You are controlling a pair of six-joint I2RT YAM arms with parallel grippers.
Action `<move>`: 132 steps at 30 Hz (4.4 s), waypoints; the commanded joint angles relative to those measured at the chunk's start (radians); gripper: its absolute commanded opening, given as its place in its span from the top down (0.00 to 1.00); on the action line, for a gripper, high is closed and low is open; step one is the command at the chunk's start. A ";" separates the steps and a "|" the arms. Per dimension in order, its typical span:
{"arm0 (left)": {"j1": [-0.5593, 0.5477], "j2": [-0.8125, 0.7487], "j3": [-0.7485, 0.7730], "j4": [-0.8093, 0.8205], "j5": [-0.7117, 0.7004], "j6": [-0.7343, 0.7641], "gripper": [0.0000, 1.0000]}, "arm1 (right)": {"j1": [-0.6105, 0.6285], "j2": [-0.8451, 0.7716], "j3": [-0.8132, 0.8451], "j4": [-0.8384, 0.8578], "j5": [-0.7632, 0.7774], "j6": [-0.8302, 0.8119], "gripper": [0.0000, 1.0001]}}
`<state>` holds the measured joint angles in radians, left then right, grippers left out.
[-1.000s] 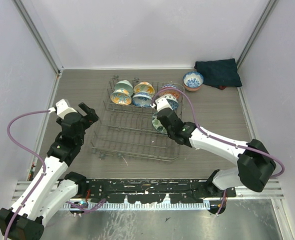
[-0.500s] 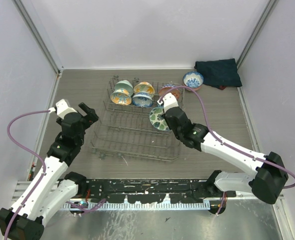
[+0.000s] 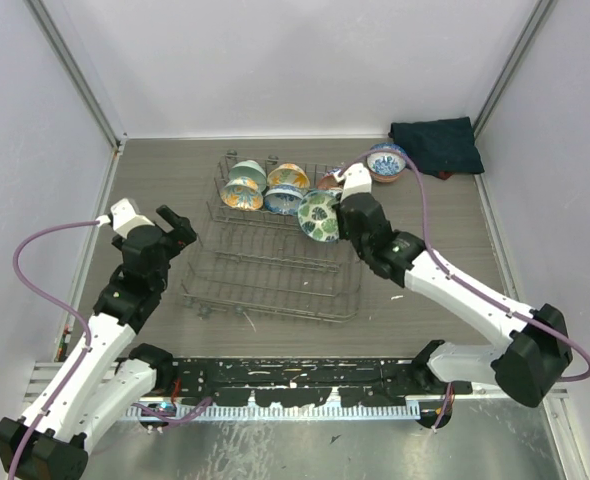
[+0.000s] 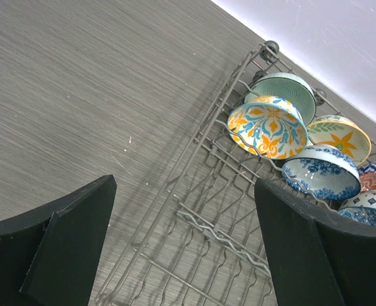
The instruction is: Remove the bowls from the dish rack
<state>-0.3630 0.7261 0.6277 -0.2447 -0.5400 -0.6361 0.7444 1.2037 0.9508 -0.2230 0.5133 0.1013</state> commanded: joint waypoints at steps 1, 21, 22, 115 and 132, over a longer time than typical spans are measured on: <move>-0.002 -0.014 0.030 0.020 -0.017 0.010 0.02 | -0.127 0.031 0.115 0.109 -0.090 0.119 0.99; -0.002 -0.017 0.027 0.022 -0.017 0.010 0.02 | -0.665 0.459 0.581 -0.007 -0.459 0.419 0.99; -0.002 -0.017 0.027 0.021 -0.017 0.010 0.02 | -0.675 0.483 0.594 -0.012 -0.462 0.435 0.99; -0.002 0.007 0.026 0.030 -0.027 0.021 0.02 | -0.289 -0.071 -0.129 -0.135 -0.068 0.451 0.42; -0.002 0.013 0.024 0.034 -0.029 0.024 0.02 | -0.093 -0.226 -0.329 -0.217 -0.060 0.560 0.44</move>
<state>-0.3630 0.7433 0.6277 -0.2436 -0.5514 -0.6285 0.6235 1.0294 0.6445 -0.4397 0.4274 0.6056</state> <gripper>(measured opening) 0.978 0.572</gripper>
